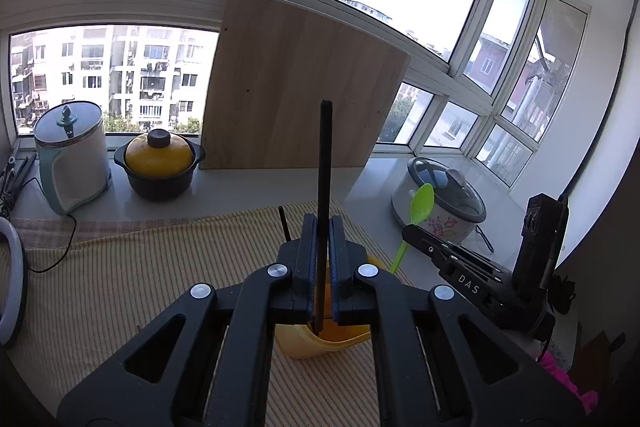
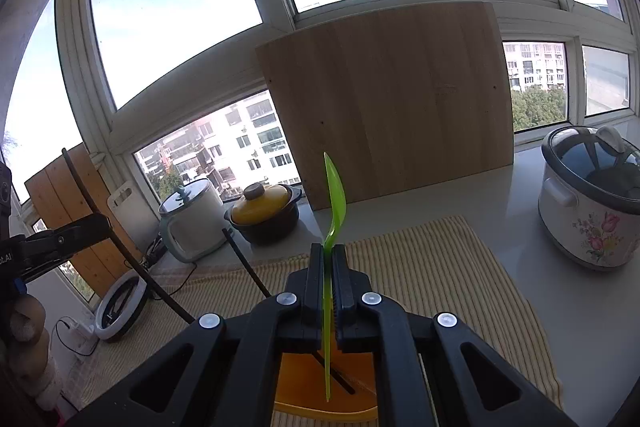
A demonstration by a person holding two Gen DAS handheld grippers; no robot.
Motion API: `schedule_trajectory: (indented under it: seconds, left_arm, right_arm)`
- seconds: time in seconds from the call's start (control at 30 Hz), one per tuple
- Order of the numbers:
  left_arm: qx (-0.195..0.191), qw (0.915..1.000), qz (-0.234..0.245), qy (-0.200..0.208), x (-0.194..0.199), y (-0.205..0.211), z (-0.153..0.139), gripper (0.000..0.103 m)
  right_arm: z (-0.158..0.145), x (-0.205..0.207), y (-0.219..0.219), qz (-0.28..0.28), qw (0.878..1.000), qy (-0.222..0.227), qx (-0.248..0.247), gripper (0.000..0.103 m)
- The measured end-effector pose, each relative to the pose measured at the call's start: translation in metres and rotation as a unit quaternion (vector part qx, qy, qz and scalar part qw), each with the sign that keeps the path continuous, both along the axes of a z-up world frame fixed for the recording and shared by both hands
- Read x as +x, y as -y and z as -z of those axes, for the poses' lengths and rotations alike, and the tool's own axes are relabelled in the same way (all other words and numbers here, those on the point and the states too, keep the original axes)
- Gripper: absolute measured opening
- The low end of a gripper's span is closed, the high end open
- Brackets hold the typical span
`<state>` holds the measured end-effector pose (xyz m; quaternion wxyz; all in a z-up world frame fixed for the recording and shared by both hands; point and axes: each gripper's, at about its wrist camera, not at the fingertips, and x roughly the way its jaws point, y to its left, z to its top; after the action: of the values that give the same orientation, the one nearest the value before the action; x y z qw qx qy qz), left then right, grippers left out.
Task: Organize utensils
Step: 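Carry chopstick and green spoon to the yellow container and open both tools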
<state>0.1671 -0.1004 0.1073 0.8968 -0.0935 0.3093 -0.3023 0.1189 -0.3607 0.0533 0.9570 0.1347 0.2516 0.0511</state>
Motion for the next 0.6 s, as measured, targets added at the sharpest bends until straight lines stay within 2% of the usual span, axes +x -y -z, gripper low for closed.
schedule_trajectory:
  seconds: [0.6]
  left_arm:
    - [0.051,0.9972,0.026,-0.049,0.004,0.035,0.059,0.003]
  right_arm:
    - [0.037,0.001,0.002,0.0,0.999,-0.044,-0.006,0.004]
